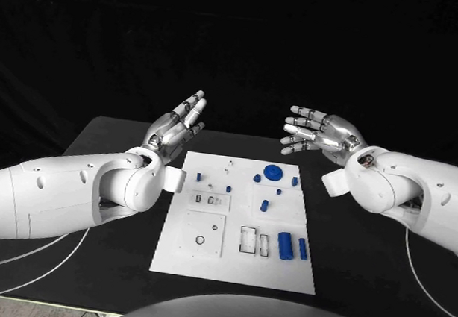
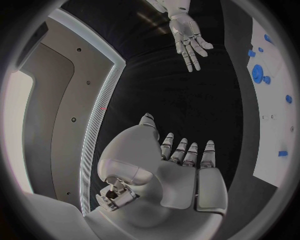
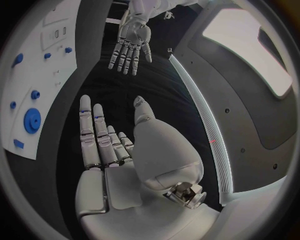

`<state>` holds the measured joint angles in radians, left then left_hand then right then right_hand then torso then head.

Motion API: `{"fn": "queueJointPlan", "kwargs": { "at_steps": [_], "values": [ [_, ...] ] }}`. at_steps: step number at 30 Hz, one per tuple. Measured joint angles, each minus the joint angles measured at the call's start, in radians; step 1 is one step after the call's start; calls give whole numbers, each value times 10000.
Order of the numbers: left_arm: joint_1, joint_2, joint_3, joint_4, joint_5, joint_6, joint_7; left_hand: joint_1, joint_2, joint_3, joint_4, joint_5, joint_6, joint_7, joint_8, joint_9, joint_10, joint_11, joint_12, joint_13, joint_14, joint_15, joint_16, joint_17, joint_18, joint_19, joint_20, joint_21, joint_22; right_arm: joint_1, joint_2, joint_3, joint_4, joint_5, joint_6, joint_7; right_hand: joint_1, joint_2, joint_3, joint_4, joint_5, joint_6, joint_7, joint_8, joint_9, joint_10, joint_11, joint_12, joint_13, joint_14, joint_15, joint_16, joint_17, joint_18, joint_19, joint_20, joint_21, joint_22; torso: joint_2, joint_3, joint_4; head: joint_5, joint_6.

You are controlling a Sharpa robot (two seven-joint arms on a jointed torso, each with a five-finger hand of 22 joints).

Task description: Assemble the parts on the task board

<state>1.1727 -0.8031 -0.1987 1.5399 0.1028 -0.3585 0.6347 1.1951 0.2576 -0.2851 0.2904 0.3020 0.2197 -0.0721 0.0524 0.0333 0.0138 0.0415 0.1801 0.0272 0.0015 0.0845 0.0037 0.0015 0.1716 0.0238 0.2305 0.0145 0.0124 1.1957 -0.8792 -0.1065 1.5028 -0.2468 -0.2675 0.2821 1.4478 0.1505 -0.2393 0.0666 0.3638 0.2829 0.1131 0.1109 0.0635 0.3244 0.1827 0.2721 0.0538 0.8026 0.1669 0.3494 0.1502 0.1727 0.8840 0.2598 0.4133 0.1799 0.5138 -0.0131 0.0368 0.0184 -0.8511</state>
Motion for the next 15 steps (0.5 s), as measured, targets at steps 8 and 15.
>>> {"fn": "queueJointPlan", "kwargs": {
  "at_steps": [8,15],
  "values": [
    [-14,-150,-16,6,-317,167,29,114,-11,0,0,142,-38,38,0,-11,0,-72,0,-6,9,78,0,0,2,-1,72,0,6,592,32,10,-108,-3944,470,-1343,1379,-96,906,-1201,-220,4043,480,1366,749,3335,-387,1214,183,3064,-1077,368,131,53,2503,-1160,1175,488,205,-66,87,51,-153],
    [-18,-346,-18,223,-589,229,37,246,41,0,0,253,-76,77,0,-11,0,-72,0,-5,29,176,0,12,2,36,108,37,12,888,99,3,56,-7773,1149,-2485,1302,-346,1218,-1450,-859,4889,158,1127,734,4332,-679,531,84,4579,-1499,230,138,52,3374,-1562,1932,937,484,-91,222,22,-205]
  ]
}}
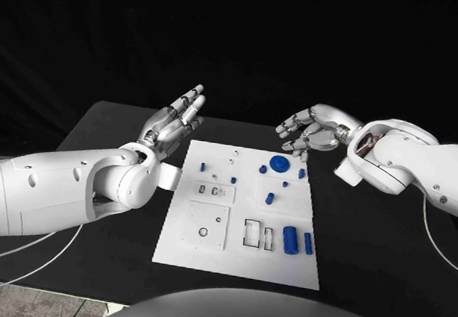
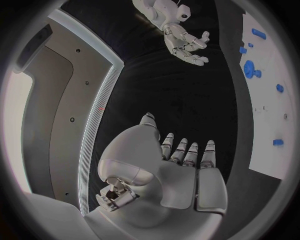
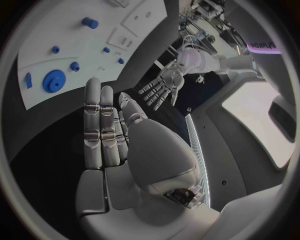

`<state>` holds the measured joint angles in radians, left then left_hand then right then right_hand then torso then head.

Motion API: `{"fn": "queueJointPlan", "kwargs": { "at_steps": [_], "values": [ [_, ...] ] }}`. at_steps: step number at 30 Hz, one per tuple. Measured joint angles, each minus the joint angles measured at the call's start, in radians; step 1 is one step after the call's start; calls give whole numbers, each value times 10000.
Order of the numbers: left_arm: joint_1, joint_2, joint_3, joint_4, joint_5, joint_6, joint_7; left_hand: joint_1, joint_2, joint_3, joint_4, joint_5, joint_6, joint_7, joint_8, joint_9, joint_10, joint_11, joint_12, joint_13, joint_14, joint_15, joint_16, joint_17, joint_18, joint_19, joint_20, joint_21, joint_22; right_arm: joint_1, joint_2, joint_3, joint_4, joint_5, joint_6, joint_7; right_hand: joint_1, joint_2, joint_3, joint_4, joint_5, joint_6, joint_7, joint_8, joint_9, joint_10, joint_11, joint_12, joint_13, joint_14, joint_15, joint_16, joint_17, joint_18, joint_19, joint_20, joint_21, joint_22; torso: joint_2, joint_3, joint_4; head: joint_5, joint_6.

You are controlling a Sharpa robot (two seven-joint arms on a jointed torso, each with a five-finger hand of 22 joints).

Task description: Assemble the parts on the task board

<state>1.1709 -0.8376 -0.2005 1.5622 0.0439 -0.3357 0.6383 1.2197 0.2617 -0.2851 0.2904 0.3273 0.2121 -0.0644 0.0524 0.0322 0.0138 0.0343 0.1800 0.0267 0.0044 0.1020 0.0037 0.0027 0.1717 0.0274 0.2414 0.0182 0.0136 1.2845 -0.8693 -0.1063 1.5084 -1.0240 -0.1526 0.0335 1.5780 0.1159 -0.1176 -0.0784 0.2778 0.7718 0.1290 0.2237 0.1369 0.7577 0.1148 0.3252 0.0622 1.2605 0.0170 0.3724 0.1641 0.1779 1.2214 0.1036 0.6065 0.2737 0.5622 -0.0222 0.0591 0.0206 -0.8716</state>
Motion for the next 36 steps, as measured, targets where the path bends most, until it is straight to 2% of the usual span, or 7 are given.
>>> {"fn": "queueJointPlan", "kwargs": {
  "at_steps": [6,12,18,25,32,34,36],
  "values": [
    [0,-200,2,326,-147,34,-33,145,40,59,2,232,5,72,0,0,0,0,0,0,1,72,0,0,-1,-2,72,0,0,228,40,4,291,-3396,633,-681,-195,-194,305,29,-481,550,-409,-231,-18,729,-302,-550,8,747,-250,29,209,0,277,-146,536,410,290,-12,105,-11,-11],
    [-2,-311,3,488,-218,105,-84,249,66,59,1,337,59,125,0,0,0,0,0,0,13,131,39,6,-1,34,107,0,7,276,78,4,396,-5482,854,-983,-554,-549,791,99,-536,843,-415,-658,9,1069,-430,-1225,35,1154,-372,437,725,1,311,-180,1286,1106,540,-25,203,-37,-12],
    [-3,-400,3,567,-266,197,-129,249,66,86,30,346,59,126,0,0,0,0,0,0,2,142,39,8,-1,34,107,0,8,275,221,2,301,-6643,850,-1131,-731,-726,1094,207,-536,879,-416,-867,36,1361,-350,-1439,58,1386,-428,685,1041,0,586,-266,2359,2454,707,-30,260,-53,-12],
    [-5,-472,3,628,-405,291,-169,290,107,86,29,415,60,197,0,1,0,0,0,0,2,142,38,7,-1,34,107,-1,7,164,410,2,65,-7165,648,-1161,-856,-851,1512,297,-575,1189,-113,-1041,-14,1725,-263,-1641,46,1749,-460,941,1356,-113,797,-271,3145,3477,803,-25,298,-54,-12],
    [-5,-477,3,630,-552,363,-188,290,107,112,3,415,60,197,42,1,0,0,0,0,2,142,39,7,-1,34,107,-1,6,42,647,2,-217,-7361,461,-1144,-1135,-1129,1805,483,-757,1387,-104,-1220,-102,1909,-264,-1881,42,1919,-460,1305,1763,-112,815,-281,3540,4035,802,-25,310,-2,-12],
    [-6,-475,3,621,-589,384,-190,290,107,112,3,415,60,197,43,1,1,1,0,0,2,142,39,7,-2,34,107,-1,6,0,730,2,-298,-7401,426,-1135,-1183,-1177,1876,554,-806,1404,-111,-1235,-119,1924,-280,-1909,43,1919,-459,1429,1889,-242,890,-286,3747,4322,782,-26,310,0,-12],
    [-6,-469,5,611,-614,400,-191,290,107,112,2,415,60,197,43,1,1,1,0,0,2,142,38,7,-1,34,106,-1,6,-33,798,2,-359,-7426,406,-1128,-1183,-1177,1931,610,-806,1490,-99,-1282,-126,1968,-280,-1957,43,1919,-459,1537,1991,-240,939,-273,3908,4542,767,-25,314,-16,-12]
  ]
}}
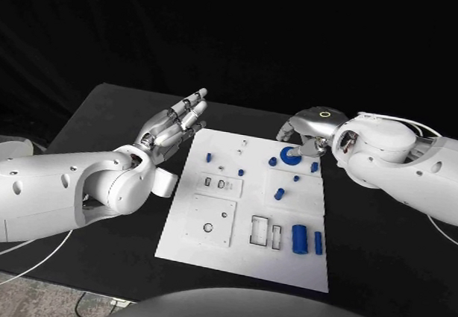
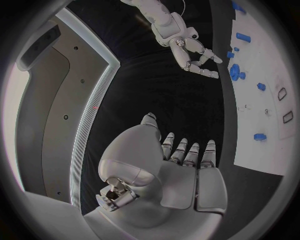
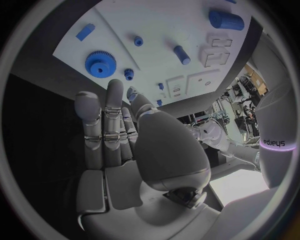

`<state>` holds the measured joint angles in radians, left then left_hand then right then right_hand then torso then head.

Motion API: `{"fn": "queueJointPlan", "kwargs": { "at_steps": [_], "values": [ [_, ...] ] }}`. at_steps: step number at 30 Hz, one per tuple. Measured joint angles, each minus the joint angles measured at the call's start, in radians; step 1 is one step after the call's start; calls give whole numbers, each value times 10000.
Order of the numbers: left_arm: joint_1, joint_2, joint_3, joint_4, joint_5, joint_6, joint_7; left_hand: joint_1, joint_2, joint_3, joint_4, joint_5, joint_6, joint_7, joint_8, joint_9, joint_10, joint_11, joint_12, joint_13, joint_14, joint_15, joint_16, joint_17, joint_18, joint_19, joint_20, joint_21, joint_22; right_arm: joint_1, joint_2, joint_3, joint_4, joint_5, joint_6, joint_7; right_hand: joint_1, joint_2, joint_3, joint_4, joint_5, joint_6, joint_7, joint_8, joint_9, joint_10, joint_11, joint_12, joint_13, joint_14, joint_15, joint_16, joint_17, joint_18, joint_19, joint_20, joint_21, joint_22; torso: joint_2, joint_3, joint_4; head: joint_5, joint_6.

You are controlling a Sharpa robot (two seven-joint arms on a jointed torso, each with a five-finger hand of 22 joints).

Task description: Assemble the parts on the task board

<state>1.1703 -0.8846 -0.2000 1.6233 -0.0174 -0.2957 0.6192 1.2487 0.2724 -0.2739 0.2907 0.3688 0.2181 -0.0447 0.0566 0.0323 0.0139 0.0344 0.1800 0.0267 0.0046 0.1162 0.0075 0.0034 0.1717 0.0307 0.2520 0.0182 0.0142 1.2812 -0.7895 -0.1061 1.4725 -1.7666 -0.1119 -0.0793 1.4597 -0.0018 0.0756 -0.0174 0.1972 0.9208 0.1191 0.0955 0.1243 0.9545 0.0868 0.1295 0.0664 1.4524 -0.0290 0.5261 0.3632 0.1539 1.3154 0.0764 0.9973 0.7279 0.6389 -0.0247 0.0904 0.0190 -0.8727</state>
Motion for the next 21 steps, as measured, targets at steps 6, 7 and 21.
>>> {"fn": "queueJointPlan", "kwargs": {
  "at_steps": [6,7,21],
  "values": [
    [-3,24,1,-34,-55,54,-4,0,0,0,0,37,21,20,0,0,0,0,0,0,6,6,0,0,0,-22,22,0,0,-131,265,1,-264,-52,-49,40,-106,-105,185,130,0,83,-12,-69,-40,97,-1,-100,0,0,0,319,300,0,84,-12,392,540,-40,-6,6,-19,-1],
    [-4,28,1,-38,-59,62,-5,0,0,0,0,49,36,36,0,0,0,0,0,0,29,28,0,-1,0,-36,36,0,0,-156,304,1,-315,-57,-54,49,-106,-105,245,133,0,83,-12,-110,-46,122,24,-128,0,0,0,368,350,0,84,-12,438,608,-44,-11,8,-23,-1],
    [-67,114,-1,-179,-99,158,-13,38,38,0,0,90,36,35,0,0,0,0,0,0,37,36,0,5,0,1,72,51,7,-626,943,3,-1323,-70,-117,235,-194,-193,665,269,339,83,-12,-224,-124,233,66,-273,0,-107,33,796,774,-151,84,-12,832,1217,-97,-25,11,-52,-1]
  ]
}}
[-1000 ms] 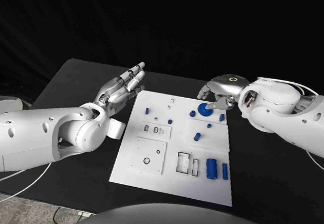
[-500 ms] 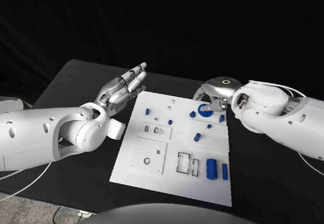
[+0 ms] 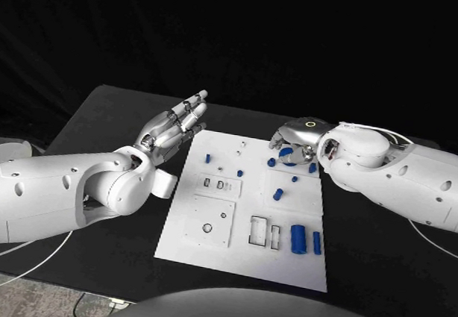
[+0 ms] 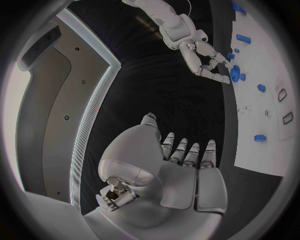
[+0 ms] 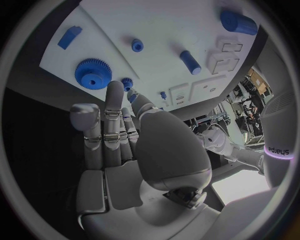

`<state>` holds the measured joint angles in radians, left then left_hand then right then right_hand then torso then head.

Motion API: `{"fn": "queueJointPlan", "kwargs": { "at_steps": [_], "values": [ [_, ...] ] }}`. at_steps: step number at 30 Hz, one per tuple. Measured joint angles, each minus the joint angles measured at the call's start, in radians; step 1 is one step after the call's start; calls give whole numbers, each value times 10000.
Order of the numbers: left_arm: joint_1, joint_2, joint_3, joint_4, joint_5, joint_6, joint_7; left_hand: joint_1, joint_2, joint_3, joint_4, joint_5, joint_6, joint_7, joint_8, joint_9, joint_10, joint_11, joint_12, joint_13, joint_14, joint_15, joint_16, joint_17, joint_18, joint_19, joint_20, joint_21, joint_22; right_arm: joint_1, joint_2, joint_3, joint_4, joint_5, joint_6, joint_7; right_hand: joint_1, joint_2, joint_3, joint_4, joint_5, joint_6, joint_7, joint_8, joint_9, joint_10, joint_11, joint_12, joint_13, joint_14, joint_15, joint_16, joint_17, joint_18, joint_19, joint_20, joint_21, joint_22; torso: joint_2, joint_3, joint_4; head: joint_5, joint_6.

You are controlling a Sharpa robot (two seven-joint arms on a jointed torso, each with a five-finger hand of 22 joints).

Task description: Assemble the parts on the task board

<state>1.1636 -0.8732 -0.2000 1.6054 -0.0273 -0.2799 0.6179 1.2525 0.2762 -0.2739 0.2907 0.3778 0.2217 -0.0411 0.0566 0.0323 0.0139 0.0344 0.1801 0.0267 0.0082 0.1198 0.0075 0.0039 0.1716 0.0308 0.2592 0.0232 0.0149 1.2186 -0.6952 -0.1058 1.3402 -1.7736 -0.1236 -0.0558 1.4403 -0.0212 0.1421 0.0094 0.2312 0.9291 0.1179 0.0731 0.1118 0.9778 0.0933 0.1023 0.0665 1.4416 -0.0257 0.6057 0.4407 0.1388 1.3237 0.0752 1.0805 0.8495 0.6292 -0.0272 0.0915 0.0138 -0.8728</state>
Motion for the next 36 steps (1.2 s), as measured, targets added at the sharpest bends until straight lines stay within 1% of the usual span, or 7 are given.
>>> {"fn": "queueJointPlan", "kwargs": {
  "at_steps": [3,9,20,22,27,29,36],
  "values": [
    [-14,29,-1,-40,-4,23,-2,0,0,2,2,-1,0,0,0,0,0,0,0,0,0,0,0,2,0,0,0,0,0,-92,164,0,-245,13,-24,66,21,-81,173,-8,227,0,0,0,-16,12,12,-37,0,-58,-13,71,86,1,0,0,55,86,-10,-1,0,-3,0],
    [-27,71,-1,-105,-9,59,-5,2,2,28,28,-2,-1,71,-1,0,0,0,0,0,-34,34,0,2,0,0,0,0,0,-267,383,4,-609,42,-95,213,-10,-111,317,24,323,40,40,0,-26,78,6,-72,0,-134,-10,122,150,1,0,0,55,128,-31,-1,12,32,0],
    [-47,100,-1,-193,-13,101,-22,120,40,54,1,143,-21,91,-1,0,2,72,0,0,1,70,41,1,0,21,21,0,2,-348,505,8,-852,154,-158,420,-58,-159,479,99,323,107,108,0,-35,150,5,-71,0,-201,58,168,216,1,-38,38,95,186,-69,-8,-9,54,0],
    [-51,112,-1,-208,-14,112,-27,154,6,54,1,193,-37,107,-1,0,2,72,0,0,1,70,41,1,0,37,36,0,7,-354,535,8,-888,182,-159,446,-58,-159,560,130,323,153,62,0,-35,176,12,-71,0,-237,22,209,240,1,-38,38,95,225,-74,-11,-10,33,0],
    [-57,126,-1,-232,-16,135,-42,284,6,113,-2,286,-2,142,-1,0,4,143,0,0,1,69,41,10,1,37,36,0,7,-361,625,8,-1001,240,-159,488,-58,-159,715,199,323,276,87,0,-31,242,25,-110,0,-275,58,254,291,1,-75,74,95,229,-82,-12,-9,13,0],
    [-59,130,-1,-237,-16,144,-48,384,14,140,-30,405,39,183,41,0,3,143,0,0,1,69,41,9,0,37,36,0,7,-370,672,8,-1072,262,-159,499,-58,-159,794,224,323,376,17,0,-13,279,20,-110,1,-310,93,254,316,2,-110,109,95,243,-84,-12,-4,-4,0],
    [-63,137,-1,-259,-18,170,-70,461,13,168,-1,503,17,233,49,1,3,143,0,0,1,69,41,9,0,37,36,0,6,-457,861,14,-1399,307,-181,528,-58,-159,920,210,323,421,-28,0,3,292,6,-110,0,-345,58,296,352,1,-110,109,135,305,-95,-12,7,-24,0]
  ]
}}
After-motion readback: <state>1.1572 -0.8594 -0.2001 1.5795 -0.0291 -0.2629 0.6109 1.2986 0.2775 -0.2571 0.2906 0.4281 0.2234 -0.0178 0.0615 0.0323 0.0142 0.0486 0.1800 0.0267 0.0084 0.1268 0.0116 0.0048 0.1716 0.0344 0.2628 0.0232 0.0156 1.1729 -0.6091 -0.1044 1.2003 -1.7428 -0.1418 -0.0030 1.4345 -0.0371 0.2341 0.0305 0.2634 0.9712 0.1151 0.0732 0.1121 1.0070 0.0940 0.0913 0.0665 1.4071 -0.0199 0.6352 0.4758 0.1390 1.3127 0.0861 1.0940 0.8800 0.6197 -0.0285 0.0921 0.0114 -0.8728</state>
